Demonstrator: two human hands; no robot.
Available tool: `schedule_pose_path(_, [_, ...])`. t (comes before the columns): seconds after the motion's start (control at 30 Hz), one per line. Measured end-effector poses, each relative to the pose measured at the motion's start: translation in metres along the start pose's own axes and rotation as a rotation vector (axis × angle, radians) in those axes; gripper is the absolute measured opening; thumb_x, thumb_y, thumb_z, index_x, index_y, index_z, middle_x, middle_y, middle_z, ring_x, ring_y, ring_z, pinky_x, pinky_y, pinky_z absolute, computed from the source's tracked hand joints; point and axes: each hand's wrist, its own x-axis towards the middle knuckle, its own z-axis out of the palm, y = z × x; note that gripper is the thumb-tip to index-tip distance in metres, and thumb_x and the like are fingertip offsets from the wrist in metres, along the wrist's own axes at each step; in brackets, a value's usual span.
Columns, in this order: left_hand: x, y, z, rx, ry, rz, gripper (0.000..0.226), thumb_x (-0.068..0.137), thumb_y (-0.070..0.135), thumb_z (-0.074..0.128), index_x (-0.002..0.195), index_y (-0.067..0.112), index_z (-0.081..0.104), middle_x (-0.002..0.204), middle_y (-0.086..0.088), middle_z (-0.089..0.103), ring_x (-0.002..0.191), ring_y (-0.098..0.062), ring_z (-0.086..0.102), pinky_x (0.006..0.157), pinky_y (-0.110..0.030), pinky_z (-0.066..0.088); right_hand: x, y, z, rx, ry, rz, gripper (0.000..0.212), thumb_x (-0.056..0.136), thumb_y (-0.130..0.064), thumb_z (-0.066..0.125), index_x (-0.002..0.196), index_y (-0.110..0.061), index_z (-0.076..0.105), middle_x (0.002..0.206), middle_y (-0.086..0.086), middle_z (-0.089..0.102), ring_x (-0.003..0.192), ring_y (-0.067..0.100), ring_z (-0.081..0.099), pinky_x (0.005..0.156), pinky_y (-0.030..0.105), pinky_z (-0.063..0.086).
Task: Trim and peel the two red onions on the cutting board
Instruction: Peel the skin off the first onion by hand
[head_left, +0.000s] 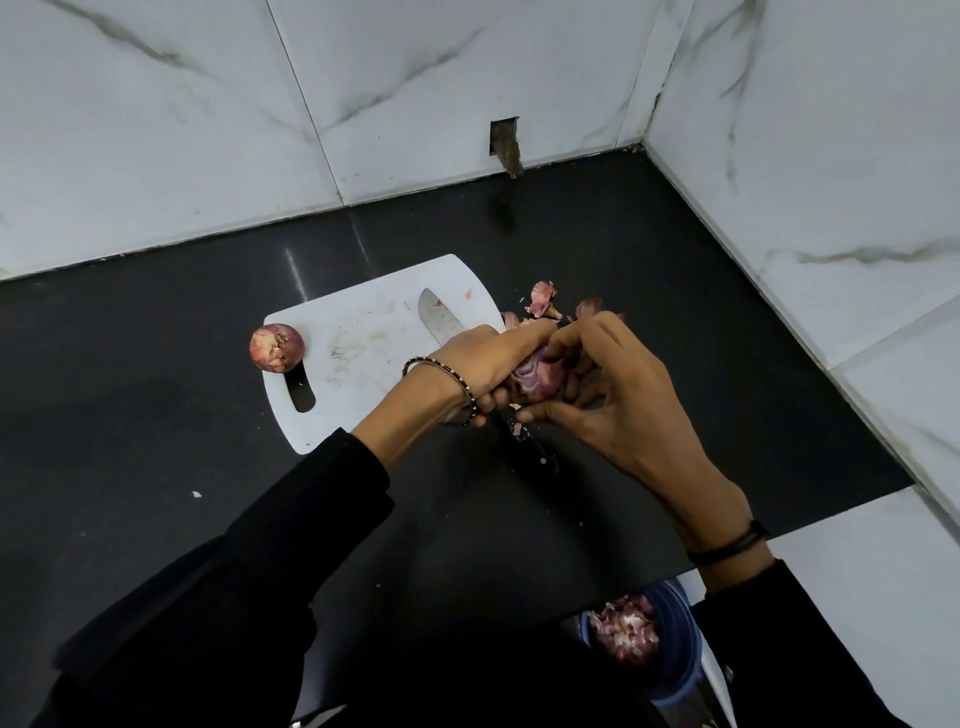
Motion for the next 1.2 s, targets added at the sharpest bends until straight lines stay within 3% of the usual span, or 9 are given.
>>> schedule_pose_path(0.27, [-0.012, 0.007, 0.005, 0.057, 0.02, 0.005, 0.055, 0.089, 0.063, 0.045, 0.071, 0.013, 0.056, 0.048, -0.003, 0.045, 0.03, -0.009, 0.032, 0.04, -0.014, 0.032, -0.006, -0.003, -0.007, -0.055, 0.0, -0.047, 0.046, 0.068, -0.036, 0.084, 0.103, -0.015, 0.064, 0.107, 0.003, 0.052, 0.093, 0.007, 0.046, 0.076, 0.011, 0.042])
schedule_pose_path(0.47, [-0.021, 0.016, 0.004, 0.047, -0.004, 0.01, 0.06, 0.09, 0.061, 0.049, 0.048, 0.019, 0.057, 0.042, 0.002, 0.042, 0.029, -0.007, 0.03, 0.035, -0.012, 0.03, -0.012, -0.008, -0.005, -0.025, 0.05, -0.092, 0.031, 0.075, -0.035, 0.08, 0.079, -0.012, 0.06, 0.095, 0.006, 0.055, 0.082, 0.009, 0.048, 0.071, 0.016, 0.044])
schedule_pose_path(0.63, [-0.03, 0.018, 0.005, 0.043, -0.012, 0.017, 0.063, 0.09, 0.06, 0.047, 0.041, 0.021, 0.056, 0.045, 0.001, 0.04, 0.029, -0.007, 0.027, 0.036, -0.013, 0.029, -0.016, -0.018, -0.009, 0.046, 0.1, 0.001, 0.049, 0.067, -0.038, 0.084, 0.095, -0.009, 0.056, 0.096, 0.0, 0.057, 0.08, 0.013, 0.052, 0.068, 0.024, 0.047])
schedule_pose_path(0.83, [-0.037, 0.013, 0.008, 0.083, -0.007, 0.034, 0.063, 0.089, 0.071, 0.042, 0.071, 0.014, 0.058, 0.044, 0.002, 0.042, 0.029, -0.006, 0.029, 0.036, -0.013, 0.03, -0.023, -0.021, -0.012, -0.031, 0.065, -0.011, 0.053, 0.068, -0.033, 0.09, 0.107, -0.015, 0.06, 0.105, -0.004, 0.052, 0.089, 0.009, 0.049, 0.075, 0.014, 0.044])
schedule_pose_path(1.03, [-0.045, 0.01, 0.015, 0.104, 0.033, 0.045, 0.053, 0.089, 0.061, 0.047, 0.062, 0.015, 0.052, 0.044, 0.001, 0.04, 0.03, -0.007, 0.028, 0.037, -0.012, 0.027, -0.03, -0.026, -0.014, -0.106, 0.045, -0.049, 0.056, 0.07, -0.032, 0.09, 0.114, -0.014, 0.061, 0.108, 0.001, 0.053, 0.093, 0.012, 0.051, 0.078, 0.021, 0.046])
schedule_pose_path(1.2, [-0.049, 0.009, 0.013, 0.102, 0.024, 0.046, 0.055, 0.092, 0.06, 0.045, 0.065, 0.013, 0.055, 0.045, 0.001, 0.041, 0.031, -0.006, 0.028, 0.036, -0.012, 0.027, -0.029, -0.03, -0.016, -0.122, 0.043, -0.072, 0.047, 0.07, -0.029, 0.091, 0.105, -0.015, 0.063, 0.101, 0.0, 0.053, 0.087, 0.01, 0.047, 0.074, 0.012, 0.039])
